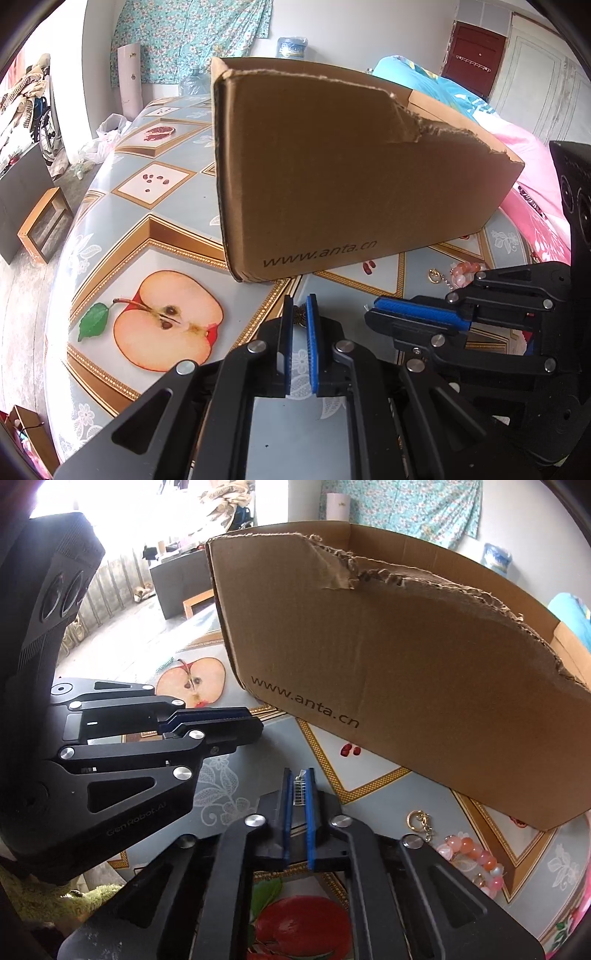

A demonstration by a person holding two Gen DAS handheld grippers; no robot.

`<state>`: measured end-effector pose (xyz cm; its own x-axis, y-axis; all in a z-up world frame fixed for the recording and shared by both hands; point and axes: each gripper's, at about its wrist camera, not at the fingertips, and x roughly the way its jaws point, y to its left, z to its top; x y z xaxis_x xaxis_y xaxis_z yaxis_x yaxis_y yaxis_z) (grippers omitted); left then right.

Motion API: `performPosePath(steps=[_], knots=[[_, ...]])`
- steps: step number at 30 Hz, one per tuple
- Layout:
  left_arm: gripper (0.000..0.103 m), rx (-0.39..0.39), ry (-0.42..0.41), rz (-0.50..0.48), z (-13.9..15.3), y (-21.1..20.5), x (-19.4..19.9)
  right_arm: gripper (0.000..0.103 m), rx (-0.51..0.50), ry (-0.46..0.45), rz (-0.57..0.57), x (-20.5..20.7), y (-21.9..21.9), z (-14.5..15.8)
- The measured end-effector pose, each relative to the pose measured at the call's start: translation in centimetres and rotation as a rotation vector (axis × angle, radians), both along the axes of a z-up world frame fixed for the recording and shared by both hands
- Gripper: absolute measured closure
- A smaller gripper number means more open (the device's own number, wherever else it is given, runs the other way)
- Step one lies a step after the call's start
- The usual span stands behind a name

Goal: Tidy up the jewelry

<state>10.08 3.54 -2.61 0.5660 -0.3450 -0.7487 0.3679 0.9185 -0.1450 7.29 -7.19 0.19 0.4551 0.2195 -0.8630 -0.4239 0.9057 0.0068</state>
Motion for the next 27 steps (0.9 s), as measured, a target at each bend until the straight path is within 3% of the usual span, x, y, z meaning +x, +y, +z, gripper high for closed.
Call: performPosePath(steps=[11,16,21,27], knots=[[0.097,-0.001,-0.001,0.000,-0.1,0.0,0.0,0.101,0.044,0.023,-0.029,0.6,-0.1,-0.4],[0.097,-0.003,-0.002,0.000,-0.1,0.0,0.1,0.103,0.061,0.024,-0.037,0.8,-1.3,0.5],[0.097,-0.054,-0.004,-0.012,-0.2,0.4,0.0,0.103,0.071,0.022,-0.045,0.9,-2.0,1.0],[0.097,-0.039,-0.019,-0.010,0.0,0.6,-0.2,0.103,0.097,0.006,-0.062,0.6,-2.8,2.1]])
